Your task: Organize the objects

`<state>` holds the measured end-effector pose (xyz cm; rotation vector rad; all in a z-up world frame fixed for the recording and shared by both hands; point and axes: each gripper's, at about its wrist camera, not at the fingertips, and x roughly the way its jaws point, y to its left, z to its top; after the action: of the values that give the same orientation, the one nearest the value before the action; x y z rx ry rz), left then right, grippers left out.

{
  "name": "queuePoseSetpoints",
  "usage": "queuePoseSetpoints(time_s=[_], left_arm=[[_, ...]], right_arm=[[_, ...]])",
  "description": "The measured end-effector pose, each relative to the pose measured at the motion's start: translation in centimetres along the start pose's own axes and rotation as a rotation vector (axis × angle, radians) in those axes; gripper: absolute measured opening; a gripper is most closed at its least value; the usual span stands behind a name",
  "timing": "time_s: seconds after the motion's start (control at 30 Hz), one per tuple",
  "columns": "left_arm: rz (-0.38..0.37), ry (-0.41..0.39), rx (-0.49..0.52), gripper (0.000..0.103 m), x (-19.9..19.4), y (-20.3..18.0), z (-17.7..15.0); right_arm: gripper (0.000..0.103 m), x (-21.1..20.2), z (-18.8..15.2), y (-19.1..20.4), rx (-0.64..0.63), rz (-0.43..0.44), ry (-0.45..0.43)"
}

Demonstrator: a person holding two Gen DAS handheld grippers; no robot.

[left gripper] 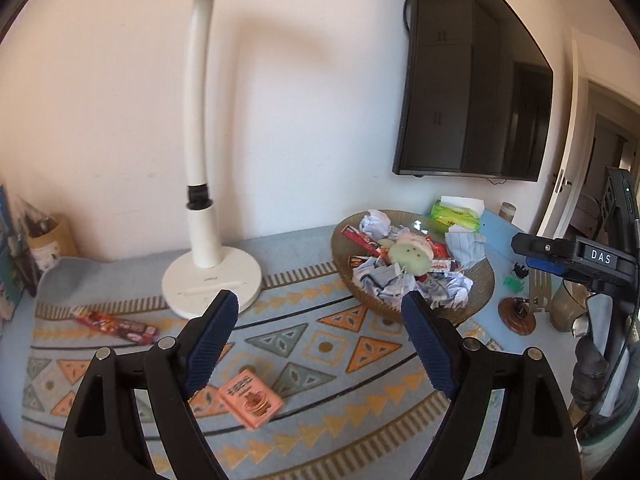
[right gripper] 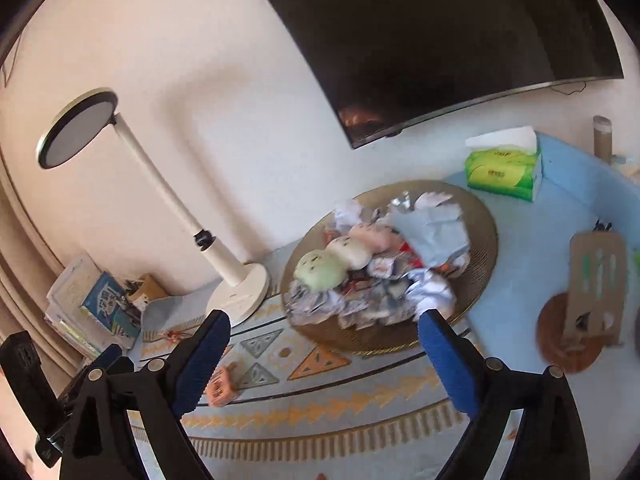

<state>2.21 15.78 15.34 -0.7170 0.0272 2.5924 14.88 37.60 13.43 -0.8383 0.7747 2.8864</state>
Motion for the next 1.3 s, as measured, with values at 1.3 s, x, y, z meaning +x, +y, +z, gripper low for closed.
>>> queuePoseSetpoints(time_s=[1.3], left_arm=[[0.586, 0.373, -0.253, 0.102, -0.4, 17.0, -14.3]], right_arm=[[0.097, 9.1, -11.6, 7.5, -0.26, -0.218, 0.112]])
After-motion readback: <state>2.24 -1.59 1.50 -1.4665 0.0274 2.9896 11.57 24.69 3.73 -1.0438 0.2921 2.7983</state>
